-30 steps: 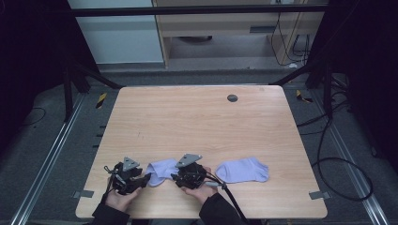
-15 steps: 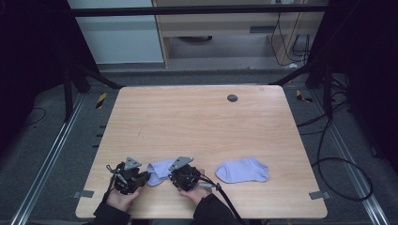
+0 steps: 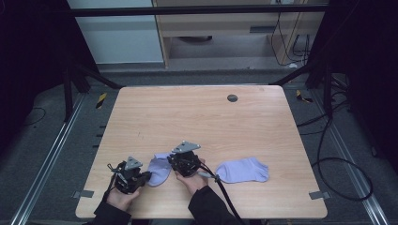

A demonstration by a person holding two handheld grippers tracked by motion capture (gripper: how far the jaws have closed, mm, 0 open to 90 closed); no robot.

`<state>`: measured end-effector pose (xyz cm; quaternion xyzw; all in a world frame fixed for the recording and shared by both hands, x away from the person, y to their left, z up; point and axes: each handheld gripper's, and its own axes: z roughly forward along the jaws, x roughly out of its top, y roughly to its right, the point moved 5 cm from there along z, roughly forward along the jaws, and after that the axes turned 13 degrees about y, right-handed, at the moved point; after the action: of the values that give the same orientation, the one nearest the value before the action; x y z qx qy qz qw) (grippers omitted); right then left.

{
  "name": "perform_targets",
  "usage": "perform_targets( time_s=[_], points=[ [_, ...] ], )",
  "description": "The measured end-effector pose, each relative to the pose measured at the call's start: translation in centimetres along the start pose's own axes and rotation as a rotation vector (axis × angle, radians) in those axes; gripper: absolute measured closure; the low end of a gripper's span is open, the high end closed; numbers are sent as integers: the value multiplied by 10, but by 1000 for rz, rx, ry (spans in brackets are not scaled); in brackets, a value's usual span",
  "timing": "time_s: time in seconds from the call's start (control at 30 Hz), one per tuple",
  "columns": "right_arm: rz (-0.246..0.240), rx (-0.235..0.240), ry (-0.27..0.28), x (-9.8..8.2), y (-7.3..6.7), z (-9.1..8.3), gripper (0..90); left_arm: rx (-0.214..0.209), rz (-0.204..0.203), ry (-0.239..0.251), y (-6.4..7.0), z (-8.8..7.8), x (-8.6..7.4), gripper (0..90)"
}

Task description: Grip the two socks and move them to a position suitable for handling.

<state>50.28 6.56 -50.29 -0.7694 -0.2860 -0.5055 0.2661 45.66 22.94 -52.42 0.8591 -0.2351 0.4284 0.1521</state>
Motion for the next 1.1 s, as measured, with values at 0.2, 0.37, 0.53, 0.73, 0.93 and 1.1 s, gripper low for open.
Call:
perform_targets(
  time_s=[0.2, 0.37, 0.53, 0.73, 0.93, 1.1],
  points=[
    [-27, -67, -8, 2, 7, 19, 816, 1, -6, 5, -2, 0, 0, 854],
    [-44, -113, -8, 6, 18, 30, 761, 6, -10, 11, -4, 1, 1, 837],
    [-68, -136, 44, 17, 27, 25, 667, 22, -33, 44, -7, -4, 4, 718],
    [-60, -129, 35, 24, 40, 16, 624, 45, -57, 65, -8, -14, 6, 661],
    [-62, -118, -69, 4, 49, 27, 635, 45, -67, 17, -4, -8, 0, 671],
    [-38, -126, -122, -7, 54, 36, 670, 44, -66, -10, -4, -5, -3, 743]
  ],
)
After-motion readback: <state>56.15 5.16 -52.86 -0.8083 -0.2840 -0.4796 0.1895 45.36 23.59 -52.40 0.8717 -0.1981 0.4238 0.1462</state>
